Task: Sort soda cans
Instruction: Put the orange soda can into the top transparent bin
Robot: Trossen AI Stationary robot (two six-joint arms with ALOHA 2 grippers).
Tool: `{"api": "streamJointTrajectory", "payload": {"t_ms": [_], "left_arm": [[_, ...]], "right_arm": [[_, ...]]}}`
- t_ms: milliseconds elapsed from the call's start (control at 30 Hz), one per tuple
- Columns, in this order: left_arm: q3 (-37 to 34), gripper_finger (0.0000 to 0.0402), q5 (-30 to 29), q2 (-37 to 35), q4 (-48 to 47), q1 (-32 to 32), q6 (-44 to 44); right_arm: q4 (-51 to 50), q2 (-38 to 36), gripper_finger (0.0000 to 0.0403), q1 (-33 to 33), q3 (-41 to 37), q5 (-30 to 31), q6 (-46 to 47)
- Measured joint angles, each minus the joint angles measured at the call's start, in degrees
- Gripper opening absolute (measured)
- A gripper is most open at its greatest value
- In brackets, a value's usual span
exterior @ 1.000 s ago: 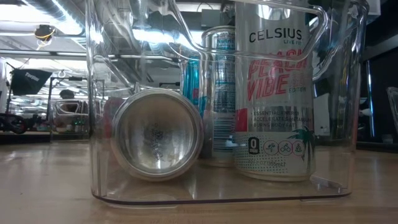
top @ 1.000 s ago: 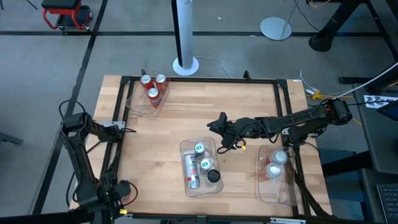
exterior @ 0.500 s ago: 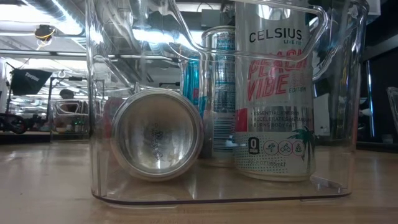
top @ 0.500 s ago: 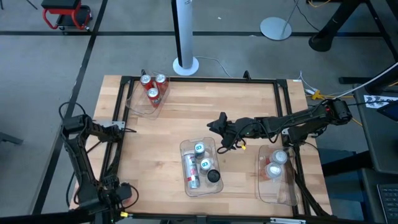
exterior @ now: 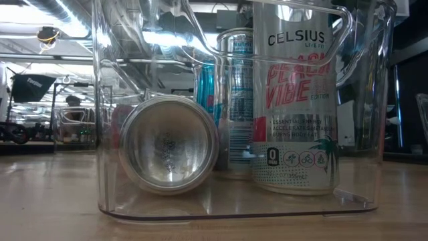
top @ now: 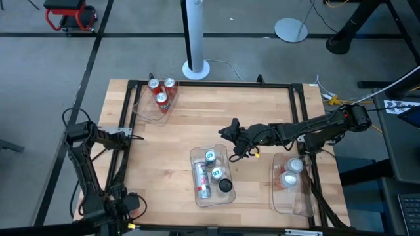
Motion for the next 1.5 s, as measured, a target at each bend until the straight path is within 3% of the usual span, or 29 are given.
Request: {"api": "streamJointTrajectory", "payload": {"t_ms": [367,667,833,1067,1333,1500], "left_arm": [[0.0,0.0400,0.1,0.0,-2.1,0.0,1.3],[0.0,0.0399,0.3,0.0,-2.1,0.0,-3.8],[0.0,0.0367,5.6,0.0,-1.4,0.0,-2.6],[0.0,0.0291,6.8,0.0,-1.6,0.1,-3.2],[0.0,0.0289,6.3,-0.1,-5.5,1.2,-7.2],[-0.1,0.0289,2.9,-0.9,-11.4,5.4,-6.7]], "right_arm": [[0.0,0.0,0.0154,0.0,0.0,0.0,0.0],[-0.4,0.0,0.0154,0.0,0.0,0.0,0.1],[-0.4,0.0,0.0154,0.0,0.0,0.0,0.1],[-0.4,0.0,0.0154,0.0,0.0,0.0,0.1],[-0.4,0.0,0.0154,0.0,0.0,0.0,0.1],[-0.4,0.0,0.0154,0.0,0.0,0.0,0.0]]}}
